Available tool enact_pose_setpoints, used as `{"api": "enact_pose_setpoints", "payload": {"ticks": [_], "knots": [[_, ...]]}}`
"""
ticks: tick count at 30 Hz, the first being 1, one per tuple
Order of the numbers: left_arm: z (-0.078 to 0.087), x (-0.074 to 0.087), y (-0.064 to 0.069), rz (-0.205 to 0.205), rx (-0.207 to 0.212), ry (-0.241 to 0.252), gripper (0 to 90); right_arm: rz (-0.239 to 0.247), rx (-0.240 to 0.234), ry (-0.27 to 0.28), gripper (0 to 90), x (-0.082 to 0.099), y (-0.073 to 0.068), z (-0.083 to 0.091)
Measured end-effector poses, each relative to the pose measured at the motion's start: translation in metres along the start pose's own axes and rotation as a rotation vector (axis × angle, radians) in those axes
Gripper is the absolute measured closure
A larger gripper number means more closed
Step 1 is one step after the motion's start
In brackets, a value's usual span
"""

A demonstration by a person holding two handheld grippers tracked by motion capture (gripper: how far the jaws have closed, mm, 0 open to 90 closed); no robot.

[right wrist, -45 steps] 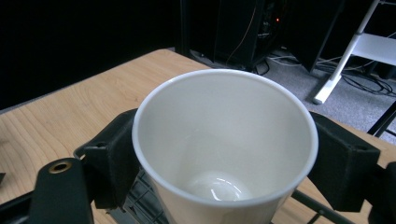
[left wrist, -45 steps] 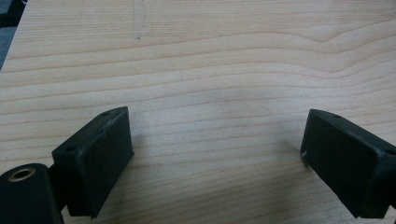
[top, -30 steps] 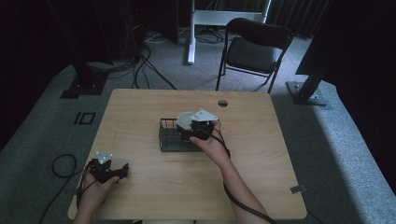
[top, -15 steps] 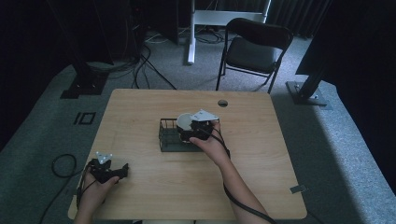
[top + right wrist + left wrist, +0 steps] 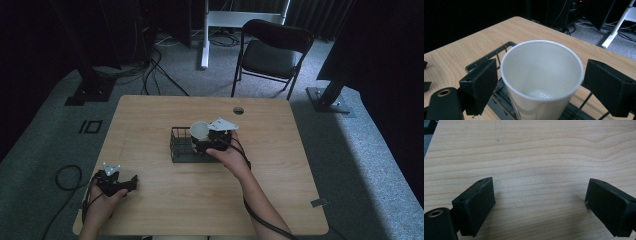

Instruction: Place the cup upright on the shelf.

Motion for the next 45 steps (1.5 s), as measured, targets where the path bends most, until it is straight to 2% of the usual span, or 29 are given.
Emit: {"api": "enact_pose_setpoints", "payload": {"ticks": [16,19,26,36,45], "knots": [[0.000,0.000,0.000,-0.002,-0.001,-0.002,9.3,0.003,0.010,-0.003,11.8,0.014,0.005,0.024],[0.000,0.000,0.000,-0.001,-0.001,0.000,9.3,0.011,0.017,-0.002,11.8,0.018,0.008,0.028],[0.000,0.000,0.000,0.001,0.000,0.001,9.3,0.000,0.029,-0.006,11.7,0.030,0.015,0.037],[0.000,0.000,0.000,-0.001,0.000,0.000,9.3,-0.009,0.057,-0.001,11.8,0.048,0.027,0.053],[0.000,0.000,0.000,0.000,0.000,0.001,9.3,-0.038,0.100,-0.020,11.8,0.073,0.047,0.065]]}}
Point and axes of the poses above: each handheld gripper's, and its own axes: z roughly backward along the jaws, x roughly out of its underside, y roughly to its right, the point moved 7 cm from there along -z, roughly forward along the jaws, and after that the axes turned 11 degrees about -y, right-handed, at the moved point
